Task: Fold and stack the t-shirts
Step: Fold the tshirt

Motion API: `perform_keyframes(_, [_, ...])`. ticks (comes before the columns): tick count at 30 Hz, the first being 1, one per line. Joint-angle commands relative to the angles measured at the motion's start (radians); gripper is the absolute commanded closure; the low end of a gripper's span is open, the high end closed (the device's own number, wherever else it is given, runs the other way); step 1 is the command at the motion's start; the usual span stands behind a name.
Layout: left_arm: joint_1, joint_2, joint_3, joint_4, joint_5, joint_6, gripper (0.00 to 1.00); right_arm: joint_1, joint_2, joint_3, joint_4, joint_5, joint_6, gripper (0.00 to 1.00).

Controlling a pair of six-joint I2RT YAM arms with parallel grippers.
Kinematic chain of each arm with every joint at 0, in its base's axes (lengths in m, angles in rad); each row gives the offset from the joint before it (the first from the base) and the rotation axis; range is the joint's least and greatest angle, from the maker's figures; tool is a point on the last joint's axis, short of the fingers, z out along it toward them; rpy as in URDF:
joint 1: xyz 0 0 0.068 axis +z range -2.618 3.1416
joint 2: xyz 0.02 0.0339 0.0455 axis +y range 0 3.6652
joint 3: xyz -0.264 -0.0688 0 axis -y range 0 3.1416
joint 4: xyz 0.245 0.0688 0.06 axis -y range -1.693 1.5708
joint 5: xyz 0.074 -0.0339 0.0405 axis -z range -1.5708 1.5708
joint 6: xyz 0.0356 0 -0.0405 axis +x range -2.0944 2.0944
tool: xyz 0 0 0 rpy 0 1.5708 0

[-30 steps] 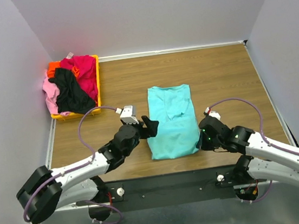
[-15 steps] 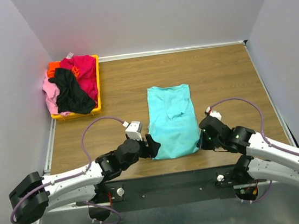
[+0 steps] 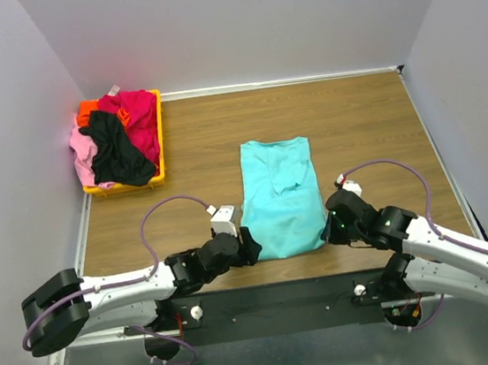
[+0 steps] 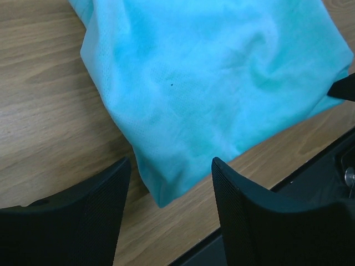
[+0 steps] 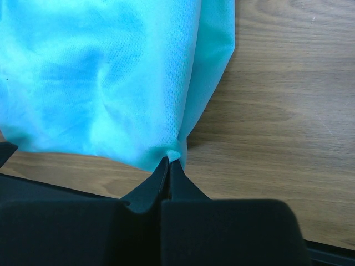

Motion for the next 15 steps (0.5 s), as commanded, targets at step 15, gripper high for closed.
perform_keyframes(15, [-0.051,0.132,0.052,-0.075,-0.037,-0.086,0.54,0.008,-0.010,-0.018,0.019,0.030,0.014,0.97])
